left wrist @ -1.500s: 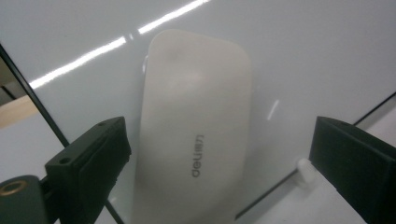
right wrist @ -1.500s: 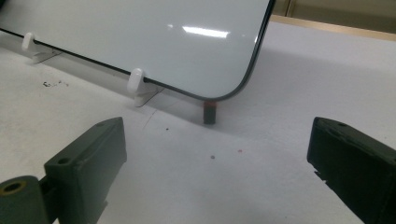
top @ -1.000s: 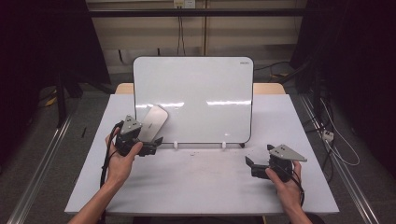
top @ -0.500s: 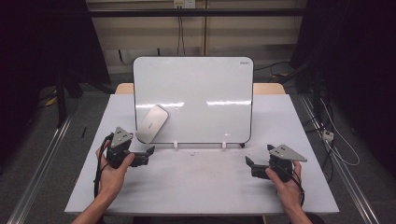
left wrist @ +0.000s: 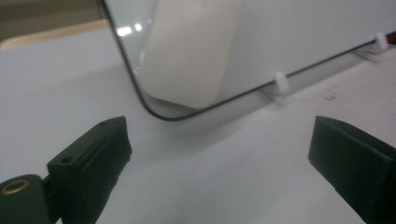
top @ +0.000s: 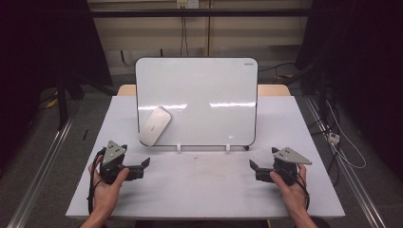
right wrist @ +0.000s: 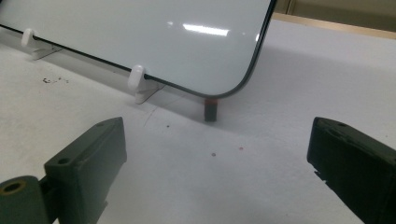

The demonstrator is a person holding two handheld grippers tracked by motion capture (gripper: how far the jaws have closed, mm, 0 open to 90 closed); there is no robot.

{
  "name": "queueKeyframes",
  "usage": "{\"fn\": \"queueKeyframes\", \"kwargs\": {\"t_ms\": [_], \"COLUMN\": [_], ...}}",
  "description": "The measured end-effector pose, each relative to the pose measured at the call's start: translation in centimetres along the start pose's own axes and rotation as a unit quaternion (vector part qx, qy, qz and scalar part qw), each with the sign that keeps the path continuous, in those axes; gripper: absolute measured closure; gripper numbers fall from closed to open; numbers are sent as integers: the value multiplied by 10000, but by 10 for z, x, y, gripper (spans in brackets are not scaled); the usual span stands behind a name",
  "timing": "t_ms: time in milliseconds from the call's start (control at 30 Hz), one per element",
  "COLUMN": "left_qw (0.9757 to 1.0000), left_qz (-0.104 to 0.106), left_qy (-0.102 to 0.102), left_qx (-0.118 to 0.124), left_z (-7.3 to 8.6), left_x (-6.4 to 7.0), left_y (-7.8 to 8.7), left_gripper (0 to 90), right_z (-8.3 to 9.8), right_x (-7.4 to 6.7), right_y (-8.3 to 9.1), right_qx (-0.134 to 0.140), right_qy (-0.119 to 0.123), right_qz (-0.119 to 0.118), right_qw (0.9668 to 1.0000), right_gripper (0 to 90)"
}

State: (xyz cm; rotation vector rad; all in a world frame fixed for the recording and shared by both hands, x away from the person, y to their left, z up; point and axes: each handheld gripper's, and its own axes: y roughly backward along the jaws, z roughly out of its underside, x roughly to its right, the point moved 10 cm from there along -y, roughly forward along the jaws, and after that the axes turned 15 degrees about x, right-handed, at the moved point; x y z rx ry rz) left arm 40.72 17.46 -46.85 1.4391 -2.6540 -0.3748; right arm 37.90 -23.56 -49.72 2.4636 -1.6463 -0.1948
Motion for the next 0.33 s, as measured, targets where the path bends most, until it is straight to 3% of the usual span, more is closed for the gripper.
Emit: {"fn": "queueKeyframes", "kwargs": {"t_ms": [100,333], "left_qw": [9999,10000], "left_qz": [44,-41], "left_qy": [2,-10], "left_qx": [-121,-55], "left_z": [8,7], "left_x": [1,-1], "left_y": [0,3], "left_gripper": [59,57], "right_z": [1,0], "right_x": [2,1], "right_y": [0,0], "right_qx": [-7,-10], "right_qy": [-12,-5], "right_qz": [24,8], "right_qw": [10000,10000], "right_gripper": [44,44]}}
